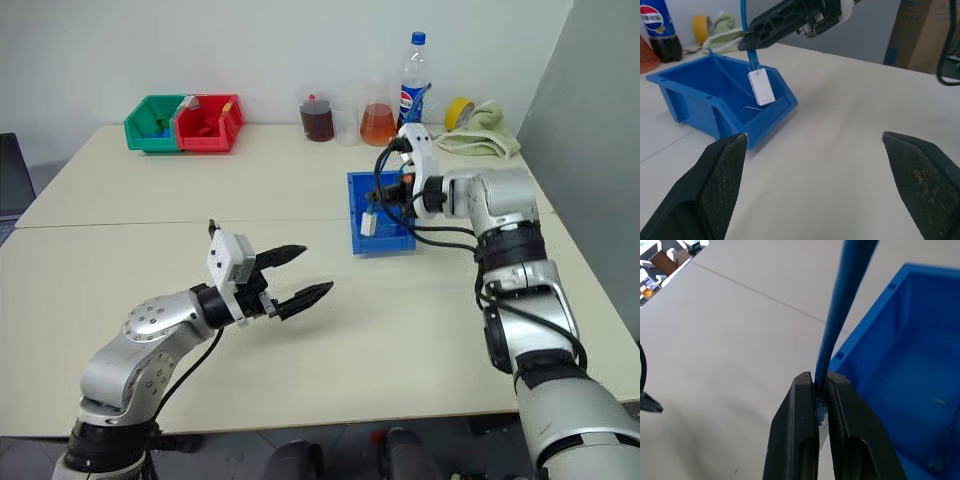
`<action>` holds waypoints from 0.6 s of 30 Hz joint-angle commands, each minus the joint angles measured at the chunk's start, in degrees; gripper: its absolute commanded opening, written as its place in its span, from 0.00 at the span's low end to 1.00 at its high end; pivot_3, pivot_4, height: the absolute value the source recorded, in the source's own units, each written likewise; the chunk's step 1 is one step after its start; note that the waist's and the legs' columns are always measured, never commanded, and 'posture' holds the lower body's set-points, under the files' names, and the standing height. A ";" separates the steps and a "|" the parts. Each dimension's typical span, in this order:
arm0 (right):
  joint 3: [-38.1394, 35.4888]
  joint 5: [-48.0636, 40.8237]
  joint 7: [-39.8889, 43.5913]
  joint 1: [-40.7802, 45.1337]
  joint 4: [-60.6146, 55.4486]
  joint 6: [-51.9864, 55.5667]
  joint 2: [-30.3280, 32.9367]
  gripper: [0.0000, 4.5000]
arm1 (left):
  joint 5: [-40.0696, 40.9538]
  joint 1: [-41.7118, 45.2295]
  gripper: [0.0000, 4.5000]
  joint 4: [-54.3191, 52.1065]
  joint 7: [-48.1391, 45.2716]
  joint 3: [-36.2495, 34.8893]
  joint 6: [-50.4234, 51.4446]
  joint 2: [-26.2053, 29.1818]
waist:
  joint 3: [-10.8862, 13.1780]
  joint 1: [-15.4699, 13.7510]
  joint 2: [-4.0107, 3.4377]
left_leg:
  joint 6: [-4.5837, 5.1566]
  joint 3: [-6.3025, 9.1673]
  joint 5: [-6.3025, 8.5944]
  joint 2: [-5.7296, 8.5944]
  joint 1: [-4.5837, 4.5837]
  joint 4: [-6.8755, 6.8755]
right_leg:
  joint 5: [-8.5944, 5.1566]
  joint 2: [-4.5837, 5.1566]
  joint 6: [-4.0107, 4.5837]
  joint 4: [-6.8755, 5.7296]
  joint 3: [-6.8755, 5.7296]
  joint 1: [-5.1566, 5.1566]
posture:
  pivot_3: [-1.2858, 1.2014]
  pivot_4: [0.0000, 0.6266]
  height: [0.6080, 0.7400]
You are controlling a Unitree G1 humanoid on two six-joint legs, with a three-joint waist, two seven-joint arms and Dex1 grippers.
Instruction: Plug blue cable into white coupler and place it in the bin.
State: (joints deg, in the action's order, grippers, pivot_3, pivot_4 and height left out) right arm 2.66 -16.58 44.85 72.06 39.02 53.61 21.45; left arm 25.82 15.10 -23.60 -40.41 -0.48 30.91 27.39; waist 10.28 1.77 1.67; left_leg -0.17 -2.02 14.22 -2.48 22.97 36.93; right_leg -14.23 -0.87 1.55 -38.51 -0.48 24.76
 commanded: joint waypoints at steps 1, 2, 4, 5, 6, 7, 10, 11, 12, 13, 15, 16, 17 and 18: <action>0.18 3.31 0.14 5.36 11.60 -8.64 -0.71 0.01 | -1.48 1.42 1.00 0.30 2.17 1.23 -1.66 -1.54 | 0.00 -0.01 0.00 | 0.00 -0.01 0.00 -0.02 0.01 0.01 | 0.00 0.00 0.00 0.01 0.01 0.01 | 0.52 0.24 1.00; 0.05 3.90 -0.10 6.39 14.20 -10.28 -1.09 0.01 | -1.68 1.53 1.00 0.49 2.33 1.43 -1.82 -1.73 | 0.00 0.02 0.00 | 0.00 -0.01 0.00 -0.01 0.01 0.00 | 0.00 0.00 0.01 0.00 0.01 0.01 | 0.52 0.24 1.00; 0.59 5.95 -0.36 8.38 19.87 -14.79 -2.07 0.01 | -2.14 1.77 1.00 0.99 2.66 1.77 -2.32 -2.07 | 0.00 0.05 0.00 | 0.00 -0.06 0.00 -0.01 0.04 0.00 | 0.01 0.01 0.01 -0.01 0.06 0.07 | 0.52 0.24 1.00; 0.34 6.66 -1.07 9.25 22.46 -16.64 -2.61 0.01 | -2.38 1.92 1.00 1.21 2.87 1.88 -2.55 -2.23 | 0.00 0.05 0.00 | 0.00 -0.09 0.00 -0.01 0.06 -0.01 | 0.01 0.01 0.01 -0.02 0.08 0.10 | 0.52 0.24 1.00; 0.43 7.43 -1.31 9.83 24.37 -18.47 -3.05 0.01 | -2.55 2.11 1.00 1.44 2.98 1.97 -2.71 -2.35 | 0.00 0.04 0.00 | 0.00 -0.10 0.00 -0.01 0.06 0.00 | 0.01 0.01 0.01 -0.04 0.09 0.12 | 0.52 0.24 1.00; 0.41 8.20 -1.57 10.27 26.04 -20.37 -3.49 0.01 | -2.65 2.32 1.00 1.68 3.09 2.03 -2.85 -2.44 | 0.00 0.04 0.00 | 0.00 -0.11 0.00 -0.01 0.06 0.00 | 0.01 0.01 0.02 -0.05 0.10 0.15 | 0.52 0.24 1.00; -0.03 10.06 -2.91 11.23 30.14 -24.74 -4.59 0.01 | -2.97 2.97 1.00 2.35 3.39 2.24 -3.22 -2.70 | 0.00 0.06 0.00 | 0.00 -0.12 0.00 -0.02 0.06 0.00 | 0.01 0.01 0.02 -0.08 0.11 0.16 | 0.52 0.24 1.00; -0.17 10.53 -3.46 11.37 31.08 -25.65 -4.91 0.01 | -3.02 3.06 1.00 2.39 3.46 2.21 -3.29 -2.76 | 0.01 0.02 0.00 | -0.01 -0.12 0.00 -0.02 0.06 0.00 | 0.01 0.01 0.02 -0.08 0.11 0.16 | 0.52 0.24 1.00; -0.26 10.98 -3.94 11.46 31.88 -26.53 -5.13 0.01 | -3.04 3.12 1.00 2.39 3.53 2.23 -3.32 -2.80 | 0.00 0.01 0.00 | -0.01 -0.11 0.00 -0.02 0.06 0.00 | 0.01 0.01 0.02 -0.10 0.11 0.16 | 0.52 0.24 1.00; -0.37 11.43 -4.29 11.51 32.57 -27.34 -5.26 0.01 | -3.05 3.15 1.00 2.36 3.61 2.29 -3.36 -2.83 | 0.00 0.01 0.00 | -0.01 -0.11 0.00 -0.02 0.06 0.01 | 0.01 0.01 0.02 -0.10 0.11 0.16 | 0.52 0.24 1.00; -0.37 12.45 -4.61 11.30 33.68 -28.82 -5.36 0.01 | -3.15 2.93 1.00 2.25 3.76 2.36 -3.59 -2.78 | 0.00 0.01 0.00 | -0.01 -0.13 0.00 -0.02 0.06 0.01 | 0.01 0.02 0.02 -0.10 0.12 0.16 | 0.52 0.24 1.00; -0.30 12.91 -4.78 11.12 34.06 -29.33 -5.36 0.01 | -3.25 2.73 1.00 2.22 3.73 2.35 -3.76 -2.65 | 0.00 0.00 0.00 | -0.01 -0.13 0.00 -0.02 0.06 0.01 | 0.01 0.02 0.02 -0.10 0.12 0.16 | 0.52 0.24 1.00; -0.29 13.21 -4.92 10.97 34.39 -29.60 -5.31 0.01 | -3.41 2.57 1.00 2.21 3.69 2.38 -3.93 -2.51 | 0.00 0.00 0.00 | -0.01 -0.14 0.00 -0.02 0.07 0.01 | 0.02 0.03 0.03 -0.10 0.13 0.16 | 0.52 0.24 1.00; -0.31 13.53 -5.00 10.86 34.68 -29.82 -5.29 0.01 | -3.42 2.40 1.00 2.16 3.64 2.25 -4.00 -2.40 | 0.00 0.00 0.00 | -0.01 -0.14 -0.01 -0.02 0.06 0.01 | 0.03 0.03 0.04 -0.10 0.13 0.16 | 0.52 0.24 1.00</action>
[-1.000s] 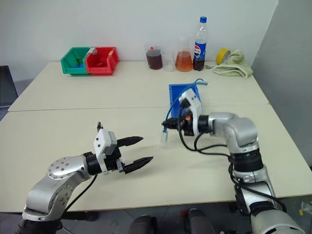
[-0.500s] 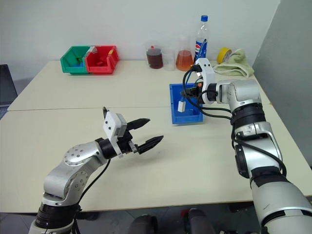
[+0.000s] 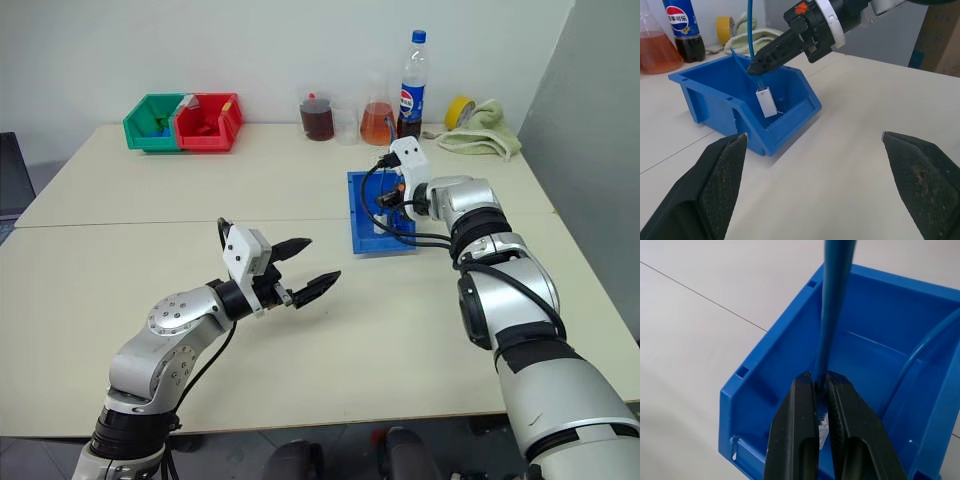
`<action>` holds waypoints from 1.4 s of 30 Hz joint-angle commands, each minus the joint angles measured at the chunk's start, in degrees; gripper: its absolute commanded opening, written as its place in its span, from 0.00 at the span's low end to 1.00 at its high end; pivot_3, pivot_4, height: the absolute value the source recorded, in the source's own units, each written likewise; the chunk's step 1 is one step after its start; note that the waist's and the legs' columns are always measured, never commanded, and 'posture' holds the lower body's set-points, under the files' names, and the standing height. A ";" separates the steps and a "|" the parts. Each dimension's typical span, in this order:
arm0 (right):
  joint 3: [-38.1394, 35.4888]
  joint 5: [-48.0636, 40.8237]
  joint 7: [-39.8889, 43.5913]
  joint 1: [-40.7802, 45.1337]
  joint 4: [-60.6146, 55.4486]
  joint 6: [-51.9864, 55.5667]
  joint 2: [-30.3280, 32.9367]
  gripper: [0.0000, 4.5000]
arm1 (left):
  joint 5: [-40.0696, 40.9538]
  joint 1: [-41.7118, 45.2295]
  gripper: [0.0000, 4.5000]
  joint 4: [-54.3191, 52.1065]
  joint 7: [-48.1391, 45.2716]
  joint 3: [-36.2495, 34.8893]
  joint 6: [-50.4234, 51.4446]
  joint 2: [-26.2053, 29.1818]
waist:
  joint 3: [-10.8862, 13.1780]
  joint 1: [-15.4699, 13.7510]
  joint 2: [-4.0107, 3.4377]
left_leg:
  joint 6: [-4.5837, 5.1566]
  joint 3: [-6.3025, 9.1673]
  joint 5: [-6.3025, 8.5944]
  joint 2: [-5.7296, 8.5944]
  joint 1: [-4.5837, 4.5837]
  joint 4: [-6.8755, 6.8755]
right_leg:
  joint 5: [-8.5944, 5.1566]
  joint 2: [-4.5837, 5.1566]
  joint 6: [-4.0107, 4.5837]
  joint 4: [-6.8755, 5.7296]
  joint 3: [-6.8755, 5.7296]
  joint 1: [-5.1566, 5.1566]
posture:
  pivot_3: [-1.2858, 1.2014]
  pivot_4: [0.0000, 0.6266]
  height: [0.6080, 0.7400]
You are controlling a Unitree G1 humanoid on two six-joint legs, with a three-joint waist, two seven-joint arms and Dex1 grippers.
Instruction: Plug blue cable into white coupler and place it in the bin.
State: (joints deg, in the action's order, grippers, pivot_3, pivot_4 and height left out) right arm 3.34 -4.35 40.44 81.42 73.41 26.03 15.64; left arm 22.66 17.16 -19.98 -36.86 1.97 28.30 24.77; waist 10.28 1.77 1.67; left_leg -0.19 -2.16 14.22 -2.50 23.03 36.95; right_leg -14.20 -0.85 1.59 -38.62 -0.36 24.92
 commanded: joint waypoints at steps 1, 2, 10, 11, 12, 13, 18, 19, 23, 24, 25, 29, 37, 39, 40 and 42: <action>-1.13 1.56 -0.65 1.46 0.56 -2.44 0.52 0.01 | -0.25 0.28 1.00 -1.51 0.08 -0.34 -1.39 0.29 | 0.00 0.00 0.00 | 0.00 0.00 0.00 0.00 0.00 0.00 | 0.00 0.00 0.00 0.00 0.00 0.00 | 0.52 0.24 1.00; -1.32 1.78 -0.69 1.46 0.77 -2.60 0.49 0.01 | -0.24 0.24 1.00 -1.56 0.10 -0.48 -1.38 0.35 | 0.00 0.01 0.00 | 0.00 0.00 0.00 0.00 0.00 0.00 | 0.00 0.00 0.01 -0.01 0.00 0.00 | 0.52 0.24 1.00; -2.81 2.39 -2.25 1.40 1.51 -2.72 -0.20 0.34 | -0.32 1.31 1.00 -0.87 0.17 -0.81 -1.38 0.41 | 0.00 0.03 0.00 | -0.01 0.00 -0.01 -0.01 -0.03 0.02 | 0.01 0.00 0.01 -0.13 0.01 0.02 | 0.52 0.24 1.00; -2.99 2.50 -2.45 1.40 1.49 -2.72 -0.24 0.39 | -0.33 1.50 1.00 -0.75 0.12 -0.85 -1.42 0.44 | 0.00 0.03 0.00 | -0.01 0.00 -0.01 -0.01 -0.04 0.02 | 0.00 0.00 0.01 -0.14 0.01 0.02 | 0.52 0.24 1.00; -3.20 2.58 -2.68 1.38 1.48 -2.68 -0.26 0.45 | -0.32 1.62 1.00 -0.67 0.06 -0.87 -1.45 0.45 | 0.00 0.01 0.00 | -0.01 0.00 -0.01 -0.01 -0.04 0.03 | 0.00 0.00 0.00 -0.15 0.00 0.02 | 0.52 0.24 1.00; -3.34 2.75 -2.83 1.35 1.48 -2.75 -0.23 0.51 | -0.34 1.77 1.00 -0.51 0.02 -0.87 -1.52 0.45 | 0.00 0.01 0.00 | -0.01 0.00 -0.01 0.00 -0.04 0.03 | 0.00 0.00 0.00 -0.16 0.00 0.02 | 0.52 0.24 1.00; -4.81 2.68 -5.59 1.58 1.39 -3.77 -0.05 0.76 | -0.21 2.46 1.00 -0.17 0.13 -0.70 -1.41 0.11 | 0.00 0.01 0.00 | -0.02 -0.01 -0.01 0.00 -0.04 0.03 | 0.00 0.00 0.01 -0.17 0.01 0.02 | 0.52 0.24 1.00; -5.40 2.37 -6.20 1.74 1.32 -4.13 -0.08 0.82 | -0.11 2.63 1.00 -0.13 0.20 -0.67 -1.33 -0.06 | 0.00 0.01 0.00 | -0.02 -0.01 -0.01 0.00 -0.04 0.03 | 0.00 0.00 0.01 -0.17 0.01 0.02 | 0.52 0.24 1.00; -7.37 1.54 -6.51 2.23 1.10 -4.48 -0.56 0.87 | -0.07 3.28 1.00 0.45 0.20 -0.57 -1.36 -0.38 | 0.00 0.01 0.00 | -0.02 -0.01 -0.01 0.00 -0.04 0.03 | 0.01 0.00 0.02 -0.18 0.01 0.02 | 0.52 0.24 1.00; -7.29 1.81 -5.78 2.23 0.96 -4.55 -0.61 0.87 | -0.13 3.40 1.00 0.64 0.14 -0.50 -1.46 -0.42 | 0.00 0.02 0.00 | -0.02 -0.01 -0.01 0.00 -0.04 0.03 | 0.01 0.00 0.02 -0.20 0.01 0.02 | 0.52 0.24 1.00; -7.25 2.06 -5.27 2.23 0.84 -4.55 -0.61 0.87 | -0.17 3.47 1.00 0.78 0.07 -0.45 -1.55 -0.45 | 0.00 0.02 0.00 | -0.02 -0.01 -0.01 0.00 -0.05 0.04 | 0.01 0.00 0.02 -0.21 0.02 0.02 | 0.52 0.24 1.00; -7.05 2.69 -3.42 2.35 0.33 -4.46 -0.26 0.87 | -0.26 3.52 1.00 1.35 -0.27 -0.42 -1.93 -0.35 | 0.00 0.02 0.00 | -0.02 -0.01 -0.02 0.00 -0.06 0.04 | 0.01 0.00 0.02 -0.23 0.02 0.02 | 0.52 0.24 1.00; -6.55 1.77 3.02 1.26 -7.56 -0.58 3.25 0.87 | -1.54 0.87 1.00 -0.08 2.09 -1.52 -0.58 0.91 | 0.00 0.01 0.00 | -0.03 -0.02 -0.02 0.01 -0.05 0.04 | 0.04 0.00 0.07 -0.22 0.03 0.02 | 0.52 0.24 1.00; -5.79 0.95 5.22 -2.71 -17.11 3.27 4.44 0.87 | -1.91 -0.91 1.00 -1.33 3.54 -2.47 0.31 1.47 | 0.00 -0.01 0.00 | -0.03 -0.02 -0.02 0.01 -0.04 0.03 | 0.04 0.00 0.06 -0.22 0.04 0.05 | 0.52 0.24 1.00; -5.51 0.31 5.69 -5.72 -23.71 5.84 4.94 0.87 | -2.08 -1.79 1.00 -1.92 4.35 -2.98 0.71 1.71 | 0.00 -0.04 0.00 | -0.03 -0.01 -0.01 0.00 -0.04 0.02 | 0.03 0.00 0.06 -0.23 0.03 0.06 | 0.52 0.24 1.00; -5.75 -1.62 4.58 -13.36 -39.81 11.66 5.59 0.87 | -2.49 -3.74 1.00 -3.22 6.34 -4.39 1.54 2.02 | -0.04 -0.09 0.05 | -0.02 0.06 -0.01 -0.01 -0.03 0.00 | 0.00 0.01 0.02 -0.20 -0.04 0.04 | 0.52 0.24 1.00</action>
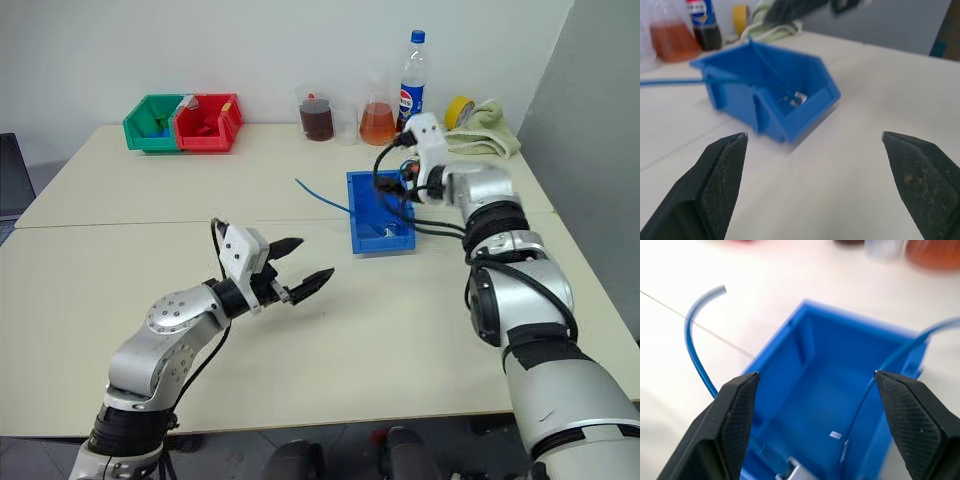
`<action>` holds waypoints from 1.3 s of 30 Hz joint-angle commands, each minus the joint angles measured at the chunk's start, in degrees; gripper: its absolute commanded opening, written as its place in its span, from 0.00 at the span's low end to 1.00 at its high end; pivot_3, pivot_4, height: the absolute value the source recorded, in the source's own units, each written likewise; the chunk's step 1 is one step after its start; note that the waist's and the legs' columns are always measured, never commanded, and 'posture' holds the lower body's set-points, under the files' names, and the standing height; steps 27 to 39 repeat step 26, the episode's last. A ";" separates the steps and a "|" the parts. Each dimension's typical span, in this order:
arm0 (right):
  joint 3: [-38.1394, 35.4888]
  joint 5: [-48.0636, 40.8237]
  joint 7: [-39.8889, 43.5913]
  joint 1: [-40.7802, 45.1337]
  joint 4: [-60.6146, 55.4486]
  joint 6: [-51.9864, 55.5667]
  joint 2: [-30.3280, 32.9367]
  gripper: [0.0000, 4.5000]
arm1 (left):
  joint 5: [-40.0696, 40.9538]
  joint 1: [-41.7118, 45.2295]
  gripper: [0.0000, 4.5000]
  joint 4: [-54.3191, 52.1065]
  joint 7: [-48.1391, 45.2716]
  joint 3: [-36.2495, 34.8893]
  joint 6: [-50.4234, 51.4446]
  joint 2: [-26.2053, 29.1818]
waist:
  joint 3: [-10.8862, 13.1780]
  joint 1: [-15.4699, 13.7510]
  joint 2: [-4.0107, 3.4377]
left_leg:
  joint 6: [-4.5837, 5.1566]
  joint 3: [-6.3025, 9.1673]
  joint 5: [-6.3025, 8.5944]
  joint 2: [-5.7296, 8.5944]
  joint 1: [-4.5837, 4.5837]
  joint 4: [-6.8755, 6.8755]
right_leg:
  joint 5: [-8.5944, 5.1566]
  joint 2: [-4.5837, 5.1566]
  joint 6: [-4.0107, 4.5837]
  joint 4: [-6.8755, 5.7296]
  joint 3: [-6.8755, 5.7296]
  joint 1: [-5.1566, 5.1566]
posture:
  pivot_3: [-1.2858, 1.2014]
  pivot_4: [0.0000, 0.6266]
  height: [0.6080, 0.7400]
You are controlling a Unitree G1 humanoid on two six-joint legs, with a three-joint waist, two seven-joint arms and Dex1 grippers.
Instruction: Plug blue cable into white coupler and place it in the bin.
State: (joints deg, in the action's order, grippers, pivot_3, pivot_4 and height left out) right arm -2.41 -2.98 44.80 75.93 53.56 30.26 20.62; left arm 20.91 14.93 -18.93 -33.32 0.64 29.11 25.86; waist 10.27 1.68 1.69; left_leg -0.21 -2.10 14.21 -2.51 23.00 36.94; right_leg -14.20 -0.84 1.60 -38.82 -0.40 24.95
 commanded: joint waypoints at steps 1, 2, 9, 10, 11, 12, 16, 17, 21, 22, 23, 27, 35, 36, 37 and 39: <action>-0.40 -4.08 -1.14 -13.11 -29.93 10.31 0.71 0.87 | -1.06 -2.66 1.00 -5.10 4.38 -4.12 1.49 0.86 | -0.02 -0.07 0.03 | -0.01 0.03 0.01 -0.03 0.00 0.03 | -0.01 0.00 0.00 -0.03 -0.03 -0.02 | 0.52 0.24 1.00; -0.77 -4.89 -2.60 -17.87 -38.73 12.81 0.62 0.87 | -1.28 -3.68 1.00 -5.96 5.78 -5.08 2.27 0.79 | -0.03 -0.10 0.04 | -0.01 0.05 0.01 -0.02 0.00 0.00 | -0.01 0.00 0.00 -0.03 -0.05 -0.02 | 0.52 0.24 1.00; -0.05 -3.93 -13.96 -45.94 -74.91 15.08 -2.58 0.87 | -3.69 -8.83 1.00 -10.93 13.86 -7.72 6.08 -0.68 | 0.01 -0.11 -0.02 | -0.30 0.01 -0.08 -0.03 0.02 0.02 | -0.05 0.02 -0.02 -0.14 -0.01 0.10 | 0.52 0.24 1.00; -0.23 -3.63 -16.07 -48.87 -77.66 14.72 -3.74 0.87 | -4.28 -9.43 1.00 -11.34 15.28 -8.42 6.46 -1.02 | 0.01 -0.04 -0.02 | -0.35 0.08 -0.10 -0.03 0.00 0.03 | -0.05 0.02 -0.04 -0.13 -0.07 0.07 | 0.52 0.24 1.00; -0.60 -3.34 -18.35 -51.13 -79.73 14.71 -4.99 0.87 | -4.98 -10.05 1.00 -11.56 16.47 -8.98 6.55 -1.22 | 0.01 -0.02 -0.01 | -0.44 0.04 -0.15 -0.02 -0.07 0.02 | -0.05 0.01 -0.04 -0.12 -0.04 0.02 | 0.52 0.24 1.00; -0.54 -2.44 -20.76 -53.68 -81.48 13.98 -5.98 0.87 | -5.38 -10.83 1.00 -11.62 17.77 -9.87 6.66 -1.74 | -0.01 0.06 0.02 | -0.55 0.07 -0.21 -0.02 -0.07 0.03 | -0.05 0.01 -0.04 -0.13 -0.05 0.02 | 0.52 0.24 1.00; 2.37 1.74 -26.66 -63.83 -84.60 8.79 -7.44 0.87 | -5.58 -13.84 1.00 -11.91 21.82 -12.30 6.19 -5.06 | -0.05 -0.02 0.08 | -0.85 0.13 -0.42 -0.06 -0.19 0.02 | 0.06 -0.02 -0.23 -0.18 -0.10 -0.04 | 0.52 0.24 1.00; 2.58 2.47 -28.59 -65.96 -84.58 7.91 -8.45 0.87 | -5.96 -14.82 1.00 -11.94 22.84 -12.55 5.96 -6.06 | -0.06 -0.01 0.09 | -0.85 0.17 -0.42 -0.06 -0.27 0.04 | 0.07 -0.02 -0.24 -0.17 -0.15 -0.17 | 0.52 0.24 1.00; 3.29 4.39 -33.39 -71.66 -83.14 4.38 -11.16 0.87 | -9.34 -19.38 1.00 -12.56 26.60 -11.72 4.08 -9.07 | -0.06 0.03 0.12 | -0.85 0.13 -0.42 -0.06 -0.39 0.06 | 0.08 -0.02 -0.27 -0.13 -0.10 -0.32 | 0.52 0.24 1.00; 3.16 4.66 -34.24 -72.37 -82.77 3.88 -11.53 0.87 | -9.66 -20.37 1.00 -12.76 27.48 -11.78 3.77 -10.06 | -0.06 0.04 0.13 | -0.85 0.12 -0.42 -0.06 -0.42 0.06 | 0.09 -0.02 -0.28 -0.11 -0.10 -0.35 | 0.52 0.24 1.00; 2.92 4.69 -34.90 -72.83 -82.46 3.60 -11.92 0.87 | -9.98 -21.14 1.00 -12.91 28.05 -11.77 3.36 -10.78 | -0.07 0.03 0.14 | -0.85 0.12 -0.42 -0.05 -0.44 0.05 | 0.09 -0.01 -0.28 -0.10 -0.09 -0.37 | 0.52 0.24 1.00; 2.71 5.22 -35.94 -73.56 -81.25 1.75 -11.58 0.87 | -9.90 -22.55 1.00 -12.81 29.01 -12.09 3.08 -12.65 | -0.08 0.01 0.16 | -0.85 0.15 -0.42 -0.05 -0.42 0.05 | 0.09 -0.02 -0.28 -0.08 -0.13 -0.36 | 0.52 0.24 1.00; 2.71 5.22 -35.94 -73.56 -81.25 1.75 -11.58 0.87 | -9.90 -22.55 1.00 -12.81 29.01 -12.09 3.08 -12.65 | -0.08 0.01 0.16 | -0.85 0.15 -0.42 -0.05 -0.42 0.05 | 0.09 -0.02 -0.28 -0.08 -0.13 -0.36 | 0.52 0.24 1.00; 2.71 5.22 -35.94 -73.56 -81.25 1.75 -11.58 0.87 | -9.90 -22.55 1.00 -12.81 29.01 -12.09 3.08 -12.65 | -0.08 0.01 0.16 | -0.85 0.15 -0.42 -0.05 -0.42 0.05 | 0.09 -0.02 -0.28 -0.08 -0.13 -0.36 | 0.52 0.24 1.00; 2.71 5.22 -35.94 -73.56 -81.25 1.75 -11.58 0.87 | -9.90 -22.55 1.00 -12.81 29.01 -12.09 3.08 -12.65 | -0.08 0.01 0.16 | -0.85 0.15 -0.42 -0.05 -0.42 0.05 | 0.09 -0.02 -0.28 -0.08 -0.13 -0.36 | 0.52 0.24 1.00; 2.71 5.22 -35.94 -73.56 -81.25 1.75 -11.58 0.87 | -9.90 -22.55 1.00 -12.81 29.01 -12.09 3.08 -12.65 | -0.08 0.01 0.16 | -0.85 0.15 -0.42 -0.05 -0.42 0.05 | 0.09 -0.02 -0.28 -0.08 -0.13 -0.36 | 0.52 0.24 1.00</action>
